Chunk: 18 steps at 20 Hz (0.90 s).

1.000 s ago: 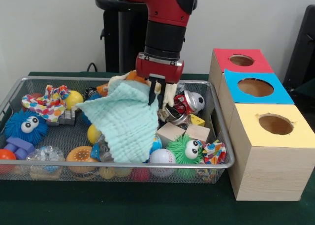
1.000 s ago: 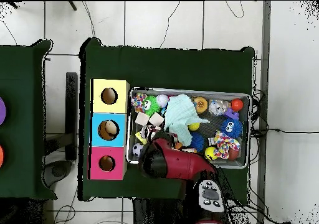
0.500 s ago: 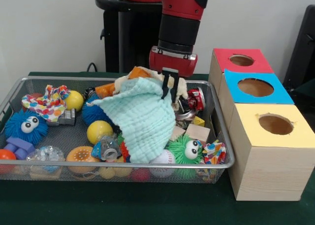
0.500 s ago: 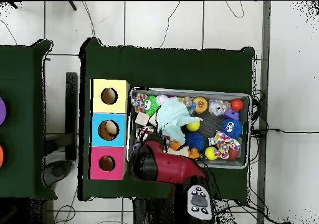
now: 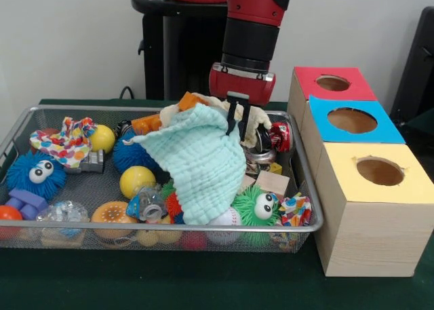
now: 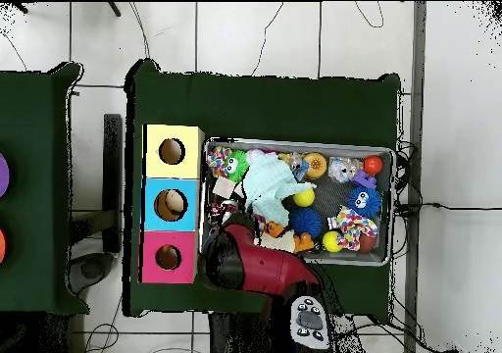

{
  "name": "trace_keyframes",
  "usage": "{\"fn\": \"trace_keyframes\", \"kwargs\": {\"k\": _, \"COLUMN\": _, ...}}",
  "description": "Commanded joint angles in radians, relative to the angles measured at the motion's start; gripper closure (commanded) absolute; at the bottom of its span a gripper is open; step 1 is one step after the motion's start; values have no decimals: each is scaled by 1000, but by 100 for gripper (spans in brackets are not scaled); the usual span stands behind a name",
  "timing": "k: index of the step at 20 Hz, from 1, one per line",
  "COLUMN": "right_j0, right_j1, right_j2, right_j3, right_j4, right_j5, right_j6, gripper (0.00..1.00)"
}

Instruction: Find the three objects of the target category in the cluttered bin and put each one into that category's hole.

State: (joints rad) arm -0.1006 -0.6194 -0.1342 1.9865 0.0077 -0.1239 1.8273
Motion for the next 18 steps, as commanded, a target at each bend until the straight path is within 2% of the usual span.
{"fn": "trace_keyframes", "kwargs": {"k": 1, "right_j0": -12, "right_j1": 66, "right_j2": 104, "right_j3": 81, "right_j4": 30, "right_j5": -46, "right_j6": 250, "gripper": 100}}
{"fn": "trace_keyframes", "kwargs": {"k": 6, "right_j0": -30, "right_j1": 86, "right_j2": 113, "right_j3": 81, "right_j4": 13, "right_j5": -81, "right_j6": 240, "gripper": 100}}
{"fn": "trace_keyframes", "kwargs": {"k": 18, "right_j0": -55, "right_j1": 89, "right_j2": 124, "right_j3": 92, "right_j4": 7, "right_j5": -86, "right_j6": 225, "gripper": 100}}
